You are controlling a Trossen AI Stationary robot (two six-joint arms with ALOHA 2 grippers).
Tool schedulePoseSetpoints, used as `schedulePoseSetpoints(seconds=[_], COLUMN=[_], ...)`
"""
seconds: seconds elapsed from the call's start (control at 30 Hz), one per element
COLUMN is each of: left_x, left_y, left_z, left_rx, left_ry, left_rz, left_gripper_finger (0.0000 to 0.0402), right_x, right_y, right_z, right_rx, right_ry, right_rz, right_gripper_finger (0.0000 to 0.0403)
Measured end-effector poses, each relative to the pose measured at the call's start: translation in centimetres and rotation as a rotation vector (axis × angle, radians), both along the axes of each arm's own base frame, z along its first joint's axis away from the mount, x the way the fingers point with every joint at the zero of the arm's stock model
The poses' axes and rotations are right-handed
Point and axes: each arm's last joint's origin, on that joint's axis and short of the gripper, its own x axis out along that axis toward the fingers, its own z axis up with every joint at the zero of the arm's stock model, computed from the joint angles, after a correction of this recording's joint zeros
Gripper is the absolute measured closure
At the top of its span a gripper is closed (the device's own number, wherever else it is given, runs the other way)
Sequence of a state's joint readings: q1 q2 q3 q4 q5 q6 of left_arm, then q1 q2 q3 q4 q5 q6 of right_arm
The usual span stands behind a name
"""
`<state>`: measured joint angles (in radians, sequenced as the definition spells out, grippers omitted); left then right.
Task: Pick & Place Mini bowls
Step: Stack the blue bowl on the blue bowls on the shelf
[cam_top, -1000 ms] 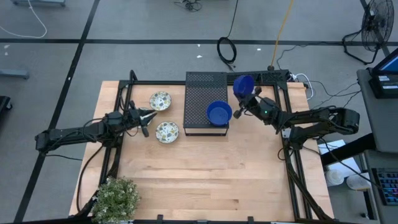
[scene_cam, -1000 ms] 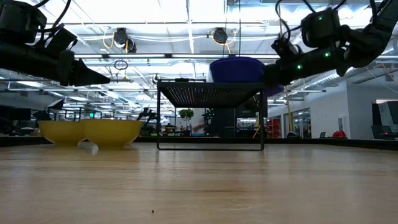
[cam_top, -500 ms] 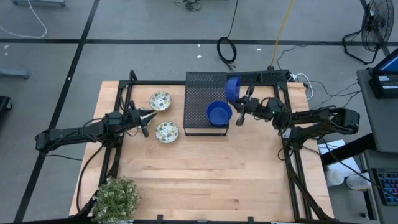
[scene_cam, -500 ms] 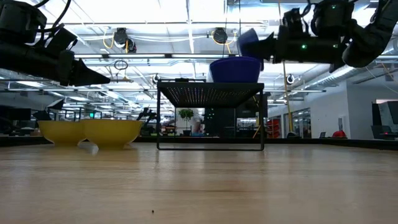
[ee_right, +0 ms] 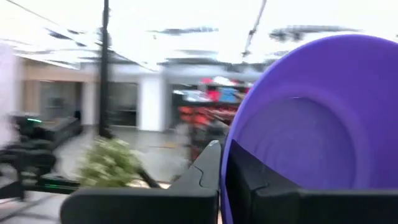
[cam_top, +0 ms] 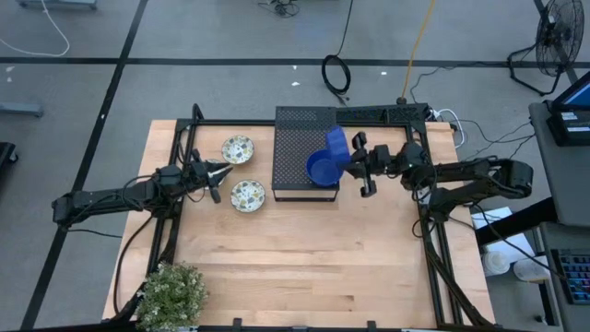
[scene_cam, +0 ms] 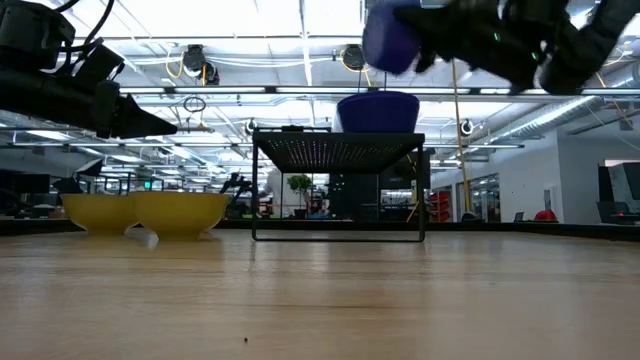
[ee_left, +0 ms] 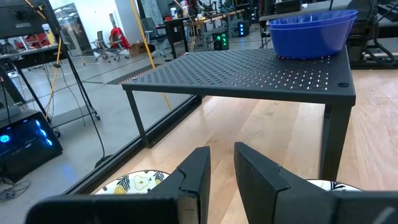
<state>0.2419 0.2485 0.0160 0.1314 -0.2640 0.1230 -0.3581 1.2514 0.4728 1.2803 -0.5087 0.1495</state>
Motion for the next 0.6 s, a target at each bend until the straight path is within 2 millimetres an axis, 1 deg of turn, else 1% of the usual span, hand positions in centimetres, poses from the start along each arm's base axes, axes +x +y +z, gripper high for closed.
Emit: schedulePoseSetpoints(seconds=[0.1, 0.17, 0.23, 0.33, 0.4, 0.47, 0.53, 0.6], left_x=[0.0, 0.0, 0.0, 0.0, 0.0, 0.0, 0.0, 0.0], left_y=[0.0, 0.0, 0.0, 0.0, 0.0, 0.0, 0.0, 0.0], left_z=[0.0, 0.0, 0.0, 0.0, 0.0, 0.0, 0.0, 0.0], left_rx=[0.0, 0.0, 0.0, 0.0, 0.0, 0.0, 0.0, 0.0], left_ry=[0.0, 0.0, 0.0, 0.0, 0.0, 0.0, 0.0, 0.0], left_rz=[0.0, 0.0, 0.0, 0.0, 0.0, 0.0, 0.0, 0.0], left_gripper_finger=[0.0325, 0.0325, 0.0325, 0.0325, 0.0325, 0.0325, 0.0325, 0.0325], right_x=[2.0, 3.7, 5.1, 6.7, 7.1, 7.4, 7.4, 7.4], right_y=[0.8, 1.4, 2.1, 3.5, 4.3, 5.0, 5.5, 5.8], right_z=[2.3, 3.8, 5.3, 7.4, 8.6, 9.8, 10.9, 11.2], right_rx=[-0.015, -0.039, -0.095, -0.24, -0.321, -0.354, -0.351, -0.333], right_ry=[0.05, 0.153, 0.291, 0.502, 0.621, 0.691, 0.727, 0.773], right_rz=[0.09, 0.107, 0.073, -0.083, -0.199, -0.274, -0.286, -0.274], right_gripper_finger=[0.0401, 0.0401, 0.0402, 0.0402, 0.0402, 0.0402, 0.0402, 0.0402])
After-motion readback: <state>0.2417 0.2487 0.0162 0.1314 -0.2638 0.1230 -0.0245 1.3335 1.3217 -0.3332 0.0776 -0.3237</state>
